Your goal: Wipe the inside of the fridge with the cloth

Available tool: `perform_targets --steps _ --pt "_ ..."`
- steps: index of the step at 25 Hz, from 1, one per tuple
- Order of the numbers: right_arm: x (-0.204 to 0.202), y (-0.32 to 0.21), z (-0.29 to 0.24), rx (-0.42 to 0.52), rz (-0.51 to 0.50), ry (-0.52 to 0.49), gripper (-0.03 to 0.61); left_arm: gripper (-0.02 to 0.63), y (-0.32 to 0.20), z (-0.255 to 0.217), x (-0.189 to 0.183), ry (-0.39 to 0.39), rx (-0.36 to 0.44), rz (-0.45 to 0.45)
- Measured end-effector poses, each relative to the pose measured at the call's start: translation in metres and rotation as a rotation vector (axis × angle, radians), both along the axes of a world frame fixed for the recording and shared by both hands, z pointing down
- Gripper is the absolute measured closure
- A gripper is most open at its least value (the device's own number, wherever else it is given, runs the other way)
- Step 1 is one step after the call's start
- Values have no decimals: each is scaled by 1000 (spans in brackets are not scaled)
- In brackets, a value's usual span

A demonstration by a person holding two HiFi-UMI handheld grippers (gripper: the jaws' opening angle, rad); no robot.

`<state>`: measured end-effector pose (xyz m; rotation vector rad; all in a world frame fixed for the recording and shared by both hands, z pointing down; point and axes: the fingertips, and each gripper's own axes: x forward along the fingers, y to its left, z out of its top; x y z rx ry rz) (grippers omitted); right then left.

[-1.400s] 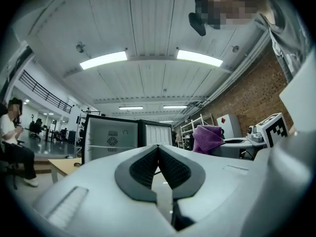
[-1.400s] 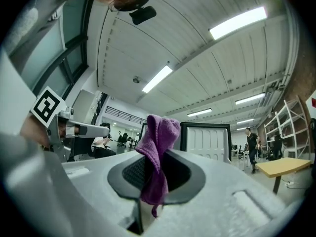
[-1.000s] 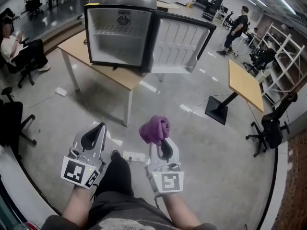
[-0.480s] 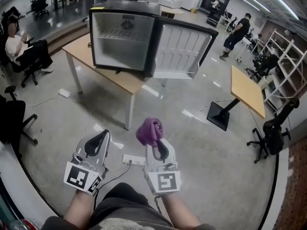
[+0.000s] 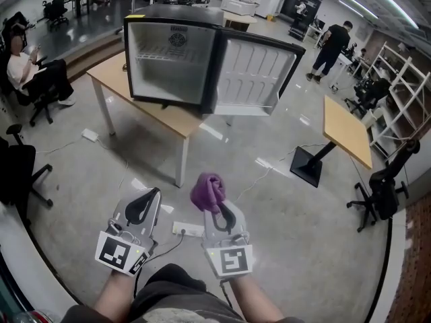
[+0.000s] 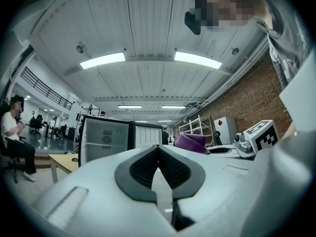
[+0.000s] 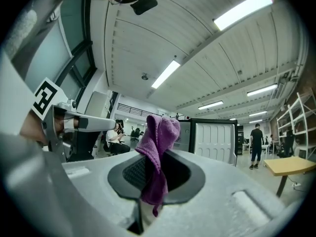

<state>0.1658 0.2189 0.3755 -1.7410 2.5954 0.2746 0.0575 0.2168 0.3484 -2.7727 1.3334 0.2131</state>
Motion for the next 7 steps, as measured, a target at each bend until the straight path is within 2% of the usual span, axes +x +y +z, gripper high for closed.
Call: perform_targets --steps 7 --pt "3 -3 3 -20 45 22 540 595 2 4 -13 -8 -5 -3"
